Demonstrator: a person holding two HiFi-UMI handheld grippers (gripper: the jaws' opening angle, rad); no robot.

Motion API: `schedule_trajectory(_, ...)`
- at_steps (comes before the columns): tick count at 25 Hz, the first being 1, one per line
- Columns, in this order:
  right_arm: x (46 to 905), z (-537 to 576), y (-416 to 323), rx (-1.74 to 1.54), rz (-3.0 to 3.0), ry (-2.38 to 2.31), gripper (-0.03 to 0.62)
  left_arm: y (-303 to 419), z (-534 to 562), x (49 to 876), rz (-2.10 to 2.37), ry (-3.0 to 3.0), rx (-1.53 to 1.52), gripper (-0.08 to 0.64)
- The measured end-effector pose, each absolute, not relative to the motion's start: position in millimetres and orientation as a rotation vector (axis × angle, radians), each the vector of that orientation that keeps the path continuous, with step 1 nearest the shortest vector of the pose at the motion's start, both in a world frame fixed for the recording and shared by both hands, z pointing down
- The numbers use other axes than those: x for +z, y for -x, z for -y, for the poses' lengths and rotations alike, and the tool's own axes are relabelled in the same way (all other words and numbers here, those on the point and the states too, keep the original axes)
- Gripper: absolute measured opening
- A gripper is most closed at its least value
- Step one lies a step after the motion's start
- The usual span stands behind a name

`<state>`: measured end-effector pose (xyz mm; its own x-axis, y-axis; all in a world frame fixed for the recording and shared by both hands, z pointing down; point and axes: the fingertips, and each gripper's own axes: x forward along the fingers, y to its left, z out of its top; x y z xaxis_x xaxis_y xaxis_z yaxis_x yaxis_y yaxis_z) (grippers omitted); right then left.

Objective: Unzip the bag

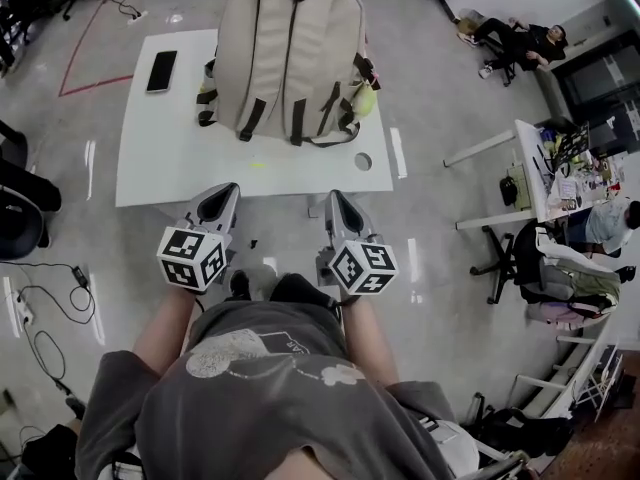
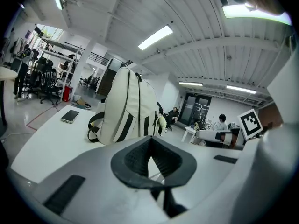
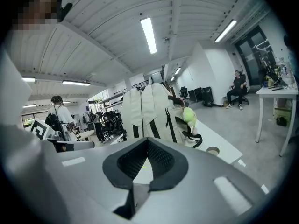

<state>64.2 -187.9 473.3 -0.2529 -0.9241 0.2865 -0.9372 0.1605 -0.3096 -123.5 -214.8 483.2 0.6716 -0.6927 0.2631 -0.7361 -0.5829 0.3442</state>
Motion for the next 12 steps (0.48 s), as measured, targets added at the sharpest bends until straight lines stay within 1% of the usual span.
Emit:
schedule_trajectory(5, 480, 208, -77, 0.694, 2.378, -1.908, 0.0, 110, 227, 494, 1.112, -2.445, 0.162, 0.006)
schedule_trajectory(12, 483, 257, -92, 0.714, 2.443, -1.83, 0.0, 81, 253, 488, 1.146, -2.444, 0.169, 0.006)
